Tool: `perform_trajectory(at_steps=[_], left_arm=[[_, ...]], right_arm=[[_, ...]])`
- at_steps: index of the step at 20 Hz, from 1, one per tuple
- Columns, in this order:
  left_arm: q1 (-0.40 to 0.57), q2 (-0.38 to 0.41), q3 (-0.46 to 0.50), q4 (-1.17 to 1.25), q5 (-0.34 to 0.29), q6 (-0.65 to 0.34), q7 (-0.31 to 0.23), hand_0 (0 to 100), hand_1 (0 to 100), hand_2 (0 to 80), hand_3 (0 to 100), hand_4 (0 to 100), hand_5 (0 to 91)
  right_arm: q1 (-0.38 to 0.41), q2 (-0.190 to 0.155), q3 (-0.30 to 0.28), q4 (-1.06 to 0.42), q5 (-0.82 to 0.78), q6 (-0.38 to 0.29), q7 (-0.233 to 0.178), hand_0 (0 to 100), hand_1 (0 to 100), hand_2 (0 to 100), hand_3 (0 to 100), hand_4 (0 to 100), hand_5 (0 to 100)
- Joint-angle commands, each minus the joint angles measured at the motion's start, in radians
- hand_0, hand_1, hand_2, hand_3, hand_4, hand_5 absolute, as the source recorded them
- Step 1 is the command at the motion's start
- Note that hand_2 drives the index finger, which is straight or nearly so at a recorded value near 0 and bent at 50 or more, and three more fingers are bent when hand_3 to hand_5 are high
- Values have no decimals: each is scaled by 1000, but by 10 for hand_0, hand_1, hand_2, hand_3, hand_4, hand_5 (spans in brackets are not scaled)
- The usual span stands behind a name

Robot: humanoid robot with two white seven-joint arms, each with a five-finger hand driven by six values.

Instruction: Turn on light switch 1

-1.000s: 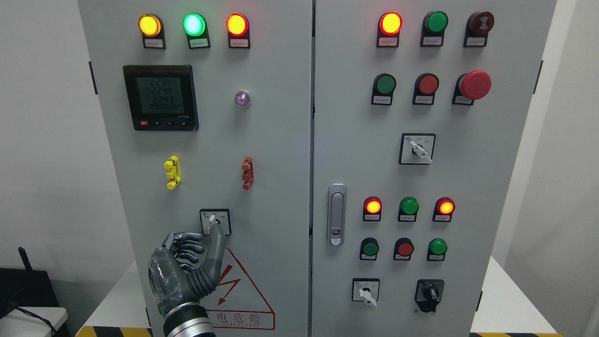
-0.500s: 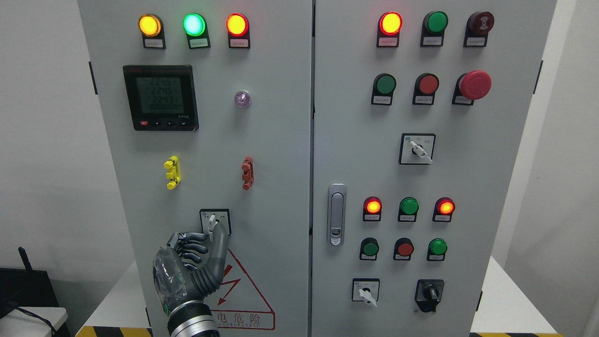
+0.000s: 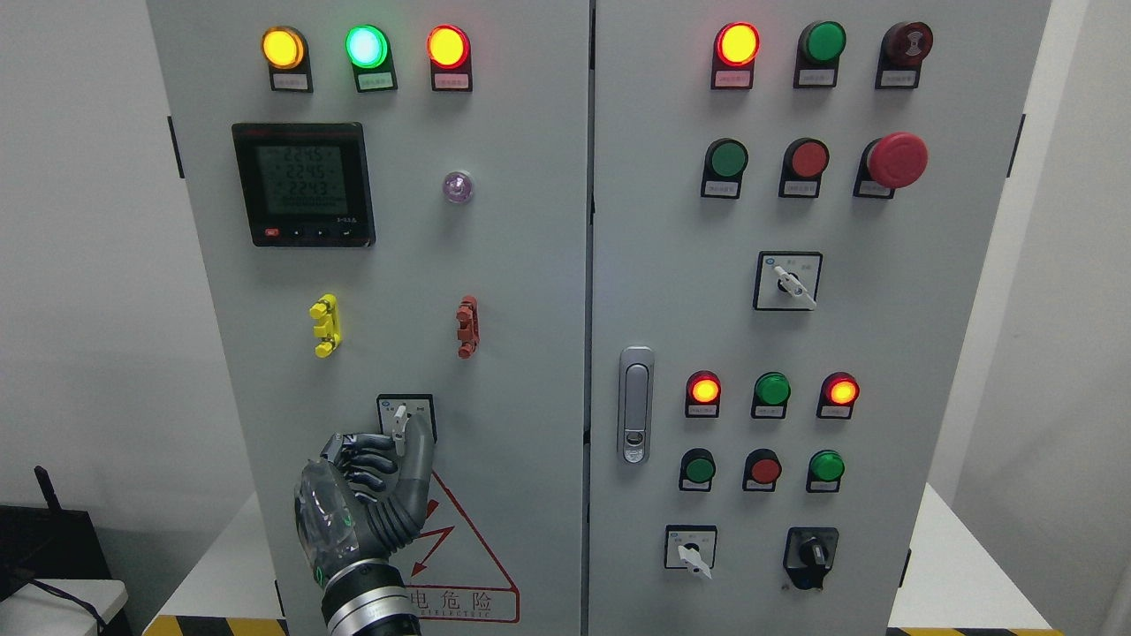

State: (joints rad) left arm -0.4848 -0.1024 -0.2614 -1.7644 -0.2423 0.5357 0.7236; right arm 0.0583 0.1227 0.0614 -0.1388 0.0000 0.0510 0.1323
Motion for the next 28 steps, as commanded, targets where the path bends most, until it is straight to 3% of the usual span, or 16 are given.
perform_trajectory(at_steps=[1,28], left_arm=[[-5,0,-10,14,2,0,-1,168,436,556,799,830,750],[-12,-2,-10,22,6,-2,7,232,405,558,803,833,748]], right_arm=[[0,0,0,-1,-17,0,4,120,389,0,0,0,0],[0,0,0,-1,-18,0,6,120,389,0,0,0,0]])
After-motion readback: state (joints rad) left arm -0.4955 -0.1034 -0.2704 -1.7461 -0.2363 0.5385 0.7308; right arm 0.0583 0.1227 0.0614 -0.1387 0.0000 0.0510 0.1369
